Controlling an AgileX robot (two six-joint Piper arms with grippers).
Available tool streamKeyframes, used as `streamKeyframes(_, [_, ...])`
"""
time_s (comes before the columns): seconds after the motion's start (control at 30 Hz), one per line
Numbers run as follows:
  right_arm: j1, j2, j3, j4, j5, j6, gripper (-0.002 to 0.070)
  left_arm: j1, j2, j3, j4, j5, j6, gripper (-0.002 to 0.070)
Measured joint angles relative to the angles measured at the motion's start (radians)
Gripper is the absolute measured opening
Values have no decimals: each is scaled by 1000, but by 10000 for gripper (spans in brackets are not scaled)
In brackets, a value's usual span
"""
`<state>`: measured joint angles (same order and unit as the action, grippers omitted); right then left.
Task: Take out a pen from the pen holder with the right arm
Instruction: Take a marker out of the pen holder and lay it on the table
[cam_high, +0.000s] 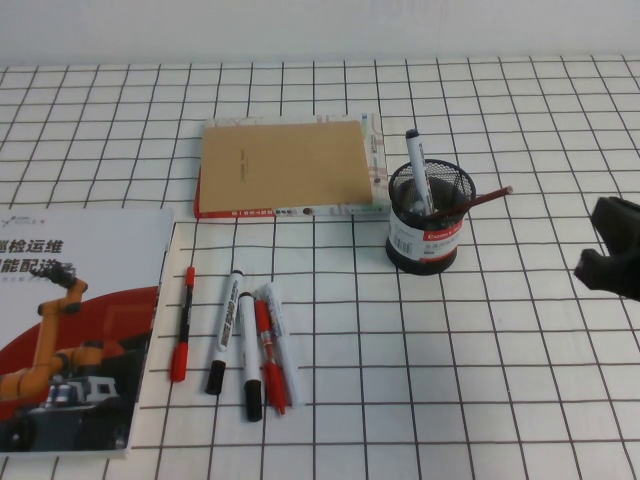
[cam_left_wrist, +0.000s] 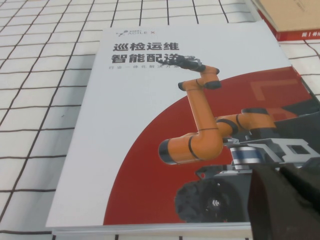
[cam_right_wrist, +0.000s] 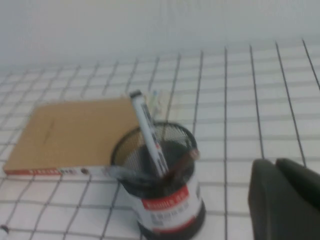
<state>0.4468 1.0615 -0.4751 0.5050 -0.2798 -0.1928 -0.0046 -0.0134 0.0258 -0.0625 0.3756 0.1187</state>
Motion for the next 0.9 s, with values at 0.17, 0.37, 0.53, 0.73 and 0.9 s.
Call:
streamKeyframes(0.17, [93, 107, 50, -166, -349, 160, 39, 0, 0, 0, 0, 0, 0, -4])
streamKeyframes(0.37, [96, 283, 52, -283, -593, 280, 284, 0, 0, 0, 0, 0, 0, -4])
streamKeyframes(0.53, [96, 450, 52, -375, -805, 335, 426, 0, 0, 0, 0, 0, 0, -4])
streamKeyframes(0.73, [98, 612, 50, -382, -843, 372, 435, 0, 0, 0, 0, 0, 0, -4])
streamKeyframes(0.9, [98, 676, 29, -359, -843, 411, 431, 0, 0, 0, 0, 0, 0, -4])
